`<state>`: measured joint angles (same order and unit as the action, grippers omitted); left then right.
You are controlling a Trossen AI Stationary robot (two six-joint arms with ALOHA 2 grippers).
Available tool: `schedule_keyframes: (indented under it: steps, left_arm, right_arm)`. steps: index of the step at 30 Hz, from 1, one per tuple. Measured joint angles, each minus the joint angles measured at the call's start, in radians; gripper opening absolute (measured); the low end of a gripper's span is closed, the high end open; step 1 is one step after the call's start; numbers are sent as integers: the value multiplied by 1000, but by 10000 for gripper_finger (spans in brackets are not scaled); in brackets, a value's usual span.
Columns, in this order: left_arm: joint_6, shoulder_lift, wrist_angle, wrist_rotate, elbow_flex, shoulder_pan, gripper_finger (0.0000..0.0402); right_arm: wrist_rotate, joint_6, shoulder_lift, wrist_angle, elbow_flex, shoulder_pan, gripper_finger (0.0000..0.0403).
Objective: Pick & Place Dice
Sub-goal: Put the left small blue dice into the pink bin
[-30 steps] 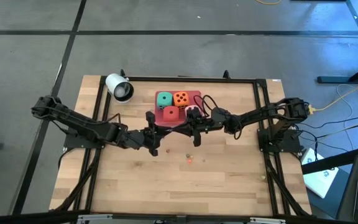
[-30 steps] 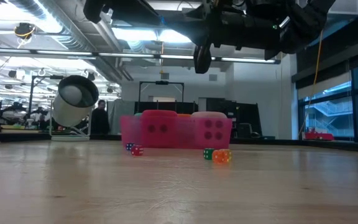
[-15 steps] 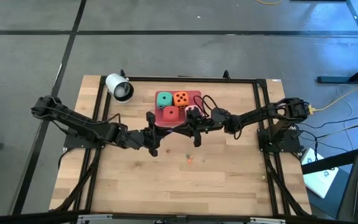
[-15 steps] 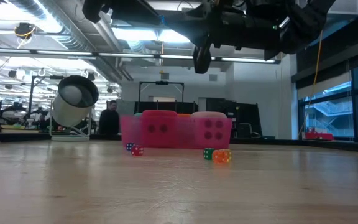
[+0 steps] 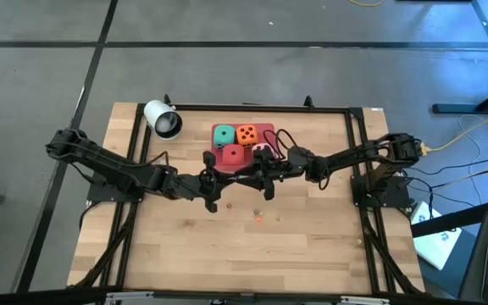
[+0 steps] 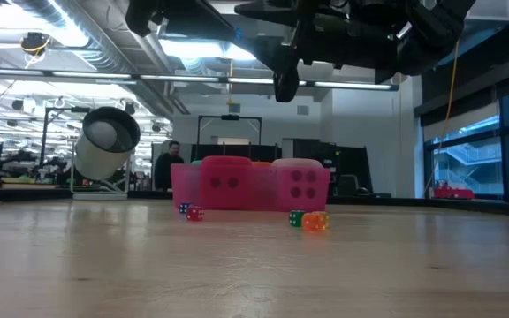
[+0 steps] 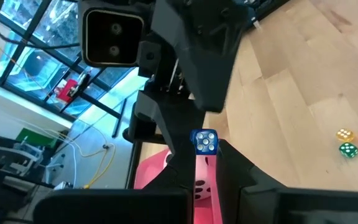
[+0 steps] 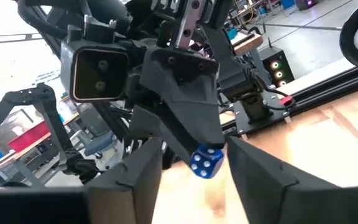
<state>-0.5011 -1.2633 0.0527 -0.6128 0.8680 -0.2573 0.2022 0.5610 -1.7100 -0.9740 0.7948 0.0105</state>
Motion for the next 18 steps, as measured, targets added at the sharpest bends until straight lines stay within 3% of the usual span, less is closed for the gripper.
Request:
schedule_keyframes:
  steps: [7, 18]
  left_arm:
    - [1, 1, 5, 28, 0, 25, 19]
    - [-7, 0, 33, 59, 0, 27, 18]
  right_arm:
    - [-4, 0, 0, 10, 0, 0, 207]
    - [-38, 0, 0, 32, -2, 0, 177]
